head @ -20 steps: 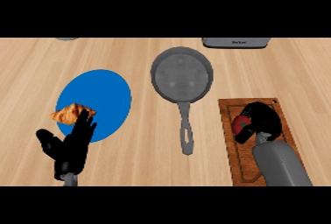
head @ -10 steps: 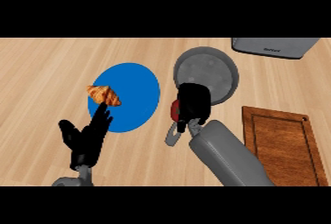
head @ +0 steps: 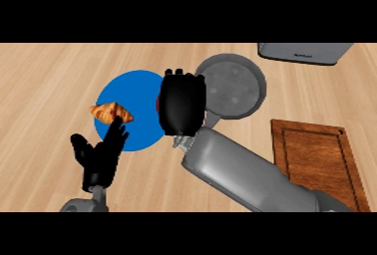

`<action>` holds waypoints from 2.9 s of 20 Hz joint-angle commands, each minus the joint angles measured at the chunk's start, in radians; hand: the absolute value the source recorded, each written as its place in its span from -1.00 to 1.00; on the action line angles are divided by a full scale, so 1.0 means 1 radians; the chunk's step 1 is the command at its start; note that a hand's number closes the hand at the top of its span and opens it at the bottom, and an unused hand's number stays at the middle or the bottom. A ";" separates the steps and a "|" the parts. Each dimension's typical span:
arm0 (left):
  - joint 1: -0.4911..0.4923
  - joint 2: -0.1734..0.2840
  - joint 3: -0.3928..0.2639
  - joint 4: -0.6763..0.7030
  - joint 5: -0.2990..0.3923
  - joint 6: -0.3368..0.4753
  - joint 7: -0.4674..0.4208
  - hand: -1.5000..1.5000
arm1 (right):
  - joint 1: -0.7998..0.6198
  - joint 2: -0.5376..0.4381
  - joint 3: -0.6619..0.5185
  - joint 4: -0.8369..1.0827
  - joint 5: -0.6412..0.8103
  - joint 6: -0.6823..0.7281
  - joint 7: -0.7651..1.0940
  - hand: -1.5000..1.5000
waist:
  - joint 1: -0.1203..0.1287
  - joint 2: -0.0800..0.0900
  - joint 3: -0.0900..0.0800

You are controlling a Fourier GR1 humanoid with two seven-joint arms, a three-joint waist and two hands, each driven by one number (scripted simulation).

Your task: Pick the tomato from the cutting board and place it in the pan

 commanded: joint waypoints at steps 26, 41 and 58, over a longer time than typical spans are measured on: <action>0.081 -0.023 0.007 -0.045 0.005 0.010 -0.055 0.00 | -0.217 -0.011 -0.308 0.699 -0.070 -0.600 -0.175 1.00 | -0.067 0.021 0.003; 0.050 -0.003 0.013 -0.034 0.005 -0.011 -0.047 0.00 | -0.185 -0.128 -0.496 0.959 -0.231 -0.582 -0.558 -1.00 | -0.035 0.042 0.006; 0.063 0.011 0.063 -0.025 0.024 0.003 -0.050 0.00 | -0.004 -0.075 -0.955 0.578 -0.831 -0.502 -1.226 -1.00 | -0.106 0.014 0.008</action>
